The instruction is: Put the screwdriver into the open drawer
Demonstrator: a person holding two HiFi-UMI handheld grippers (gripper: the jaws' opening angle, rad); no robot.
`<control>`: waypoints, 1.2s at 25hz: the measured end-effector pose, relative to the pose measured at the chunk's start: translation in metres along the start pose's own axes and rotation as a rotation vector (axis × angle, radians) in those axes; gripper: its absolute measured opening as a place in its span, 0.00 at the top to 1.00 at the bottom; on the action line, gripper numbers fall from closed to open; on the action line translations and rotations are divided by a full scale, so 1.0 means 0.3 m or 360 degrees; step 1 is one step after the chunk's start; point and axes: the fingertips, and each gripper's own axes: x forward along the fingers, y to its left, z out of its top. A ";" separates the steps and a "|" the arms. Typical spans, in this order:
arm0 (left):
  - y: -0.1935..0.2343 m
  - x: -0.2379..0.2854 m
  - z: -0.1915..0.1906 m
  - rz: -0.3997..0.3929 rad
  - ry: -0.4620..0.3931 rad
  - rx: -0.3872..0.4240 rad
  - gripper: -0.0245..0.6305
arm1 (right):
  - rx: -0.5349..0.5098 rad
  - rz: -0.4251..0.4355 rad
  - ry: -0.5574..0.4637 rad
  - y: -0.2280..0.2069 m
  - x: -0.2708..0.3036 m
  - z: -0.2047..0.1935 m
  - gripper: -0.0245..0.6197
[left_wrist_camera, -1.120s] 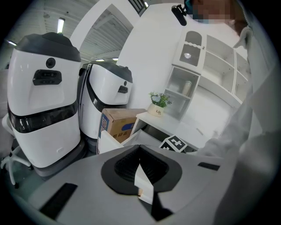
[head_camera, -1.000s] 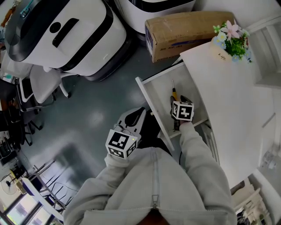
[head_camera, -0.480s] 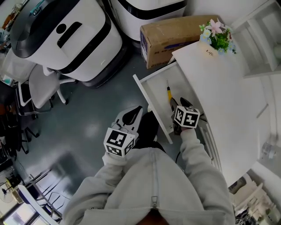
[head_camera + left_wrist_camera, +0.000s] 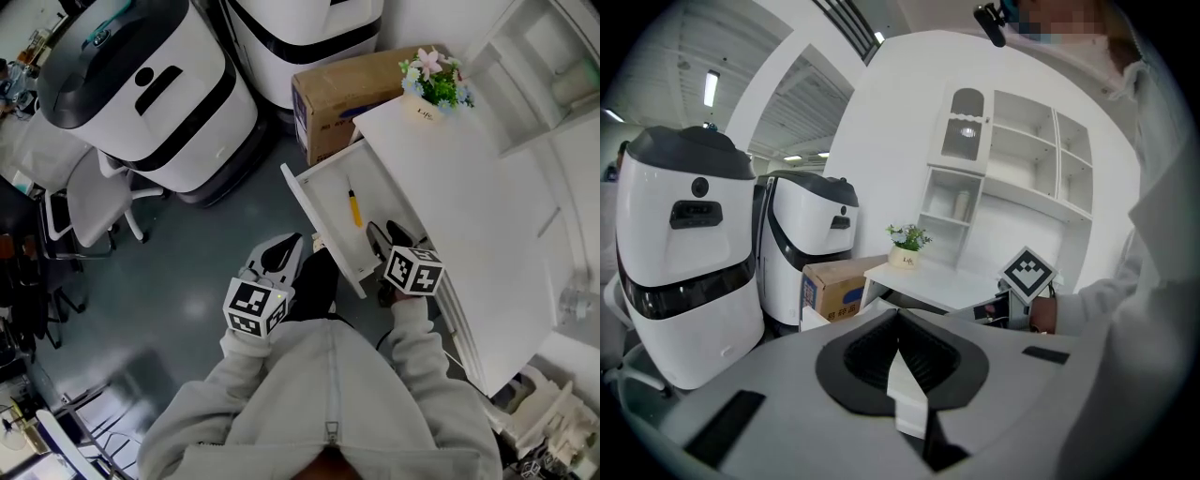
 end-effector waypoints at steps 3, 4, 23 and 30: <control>-0.034 -0.023 0.008 -0.0017 -0.0019 0.0024 0.94 | 0.0013 0.0017 -0.0070 0.031 -0.074 0.010 0.60; -0.046 -0.030 0.012 -0.0021 -0.0026 0.0032 0.94 | 0.0018 0.0026 -0.0094 0.041 -0.101 0.014 0.60; -0.192 -0.162 0.091 -0.0081 -0.0185 0.0179 0.94 | -0.0150 -0.0022 -0.0601 0.228 -0.496 0.086 0.80; -0.257 -0.197 0.103 -0.0139 -0.0217 0.0222 0.94 | -0.0185 -0.0108 -0.0732 0.229 -0.653 0.058 0.87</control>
